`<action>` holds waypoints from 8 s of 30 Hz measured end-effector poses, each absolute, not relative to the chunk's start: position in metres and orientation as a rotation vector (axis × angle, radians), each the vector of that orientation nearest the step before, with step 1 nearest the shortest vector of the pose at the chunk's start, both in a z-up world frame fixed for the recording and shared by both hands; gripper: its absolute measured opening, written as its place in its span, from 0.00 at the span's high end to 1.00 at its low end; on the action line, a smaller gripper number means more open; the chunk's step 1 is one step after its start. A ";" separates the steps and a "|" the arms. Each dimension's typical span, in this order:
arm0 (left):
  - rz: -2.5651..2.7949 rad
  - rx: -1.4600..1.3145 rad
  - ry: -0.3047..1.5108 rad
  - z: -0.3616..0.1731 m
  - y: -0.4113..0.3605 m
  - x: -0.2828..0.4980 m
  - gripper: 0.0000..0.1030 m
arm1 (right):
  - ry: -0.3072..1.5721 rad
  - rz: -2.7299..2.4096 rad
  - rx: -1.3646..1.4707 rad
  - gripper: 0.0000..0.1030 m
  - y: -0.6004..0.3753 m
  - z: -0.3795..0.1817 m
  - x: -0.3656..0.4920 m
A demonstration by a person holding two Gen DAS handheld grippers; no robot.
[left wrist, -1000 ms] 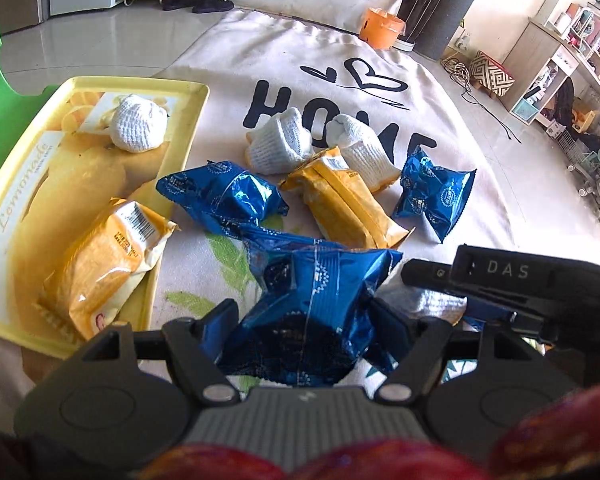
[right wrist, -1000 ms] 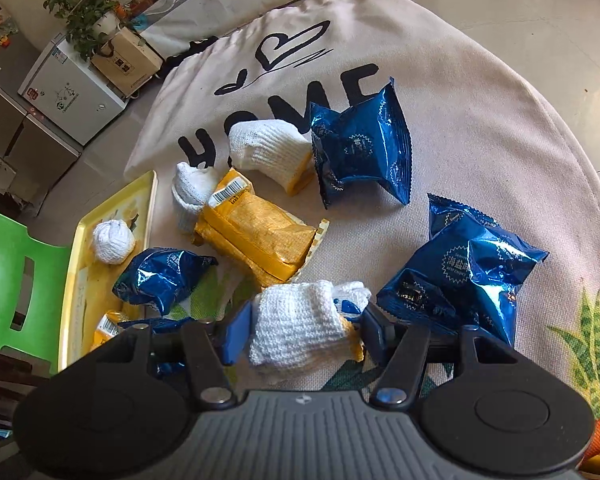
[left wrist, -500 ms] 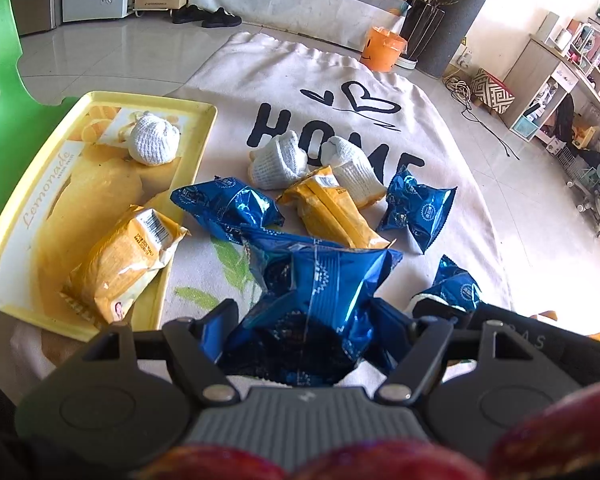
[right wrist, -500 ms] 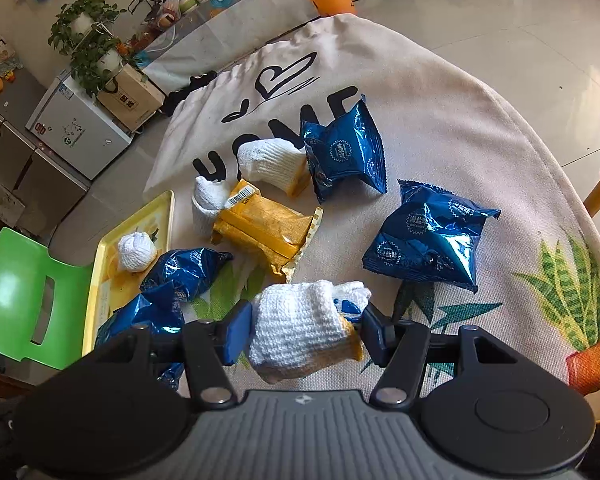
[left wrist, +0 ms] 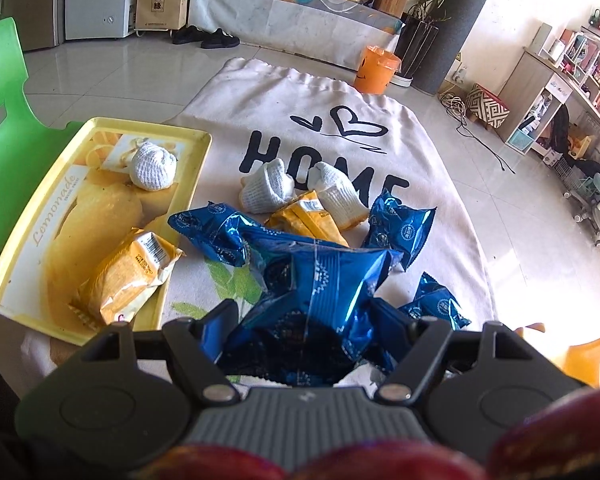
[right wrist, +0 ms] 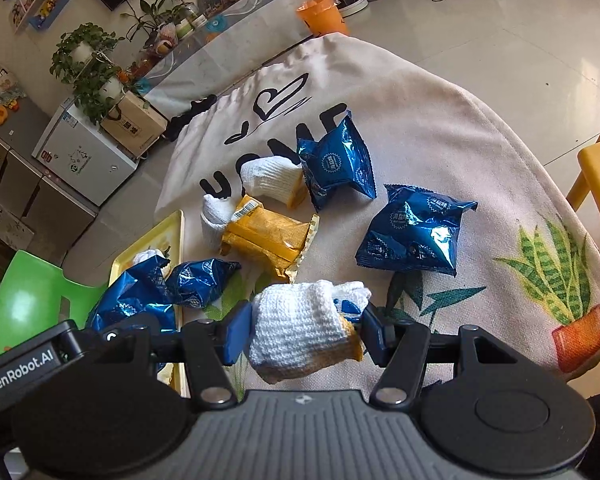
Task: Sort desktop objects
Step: 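Grasp a blue foil packet with the left gripper while the right holds the fruit, then carry the blue packet and white fruit over the yellow tray, then open both grippers to drop the packet and fruit onto the tray, then withdraw both tools from the tray back toward the snack pile, then position the left gripper over a blue packet while the right approaches a yellow bag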
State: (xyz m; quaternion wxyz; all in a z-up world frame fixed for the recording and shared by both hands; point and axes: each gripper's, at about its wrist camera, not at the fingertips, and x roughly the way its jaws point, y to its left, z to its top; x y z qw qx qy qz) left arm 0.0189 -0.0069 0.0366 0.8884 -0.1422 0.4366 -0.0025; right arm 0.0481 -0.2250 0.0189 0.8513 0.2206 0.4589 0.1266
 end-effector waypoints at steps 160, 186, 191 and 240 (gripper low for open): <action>-0.025 -0.299 1.078 -0.033 0.086 0.166 0.01 | 1.062 0.325 0.069 0.25 -0.103 -0.042 0.193; -0.224 -0.249 1.151 -0.058 0.037 0.168 0.00 | 1.160 0.156 0.194 0.42 -0.174 -0.037 0.190; -0.277 -0.261 1.170 -0.064 0.025 0.167 0.00 | 1.177 0.145 0.248 0.42 -0.182 -0.037 0.194; -0.061 -0.084 1.230 -0.095 0.012 0.204 0.00 | 1.197 0.159 0.113 0.21 -0.169 -0.044 0.194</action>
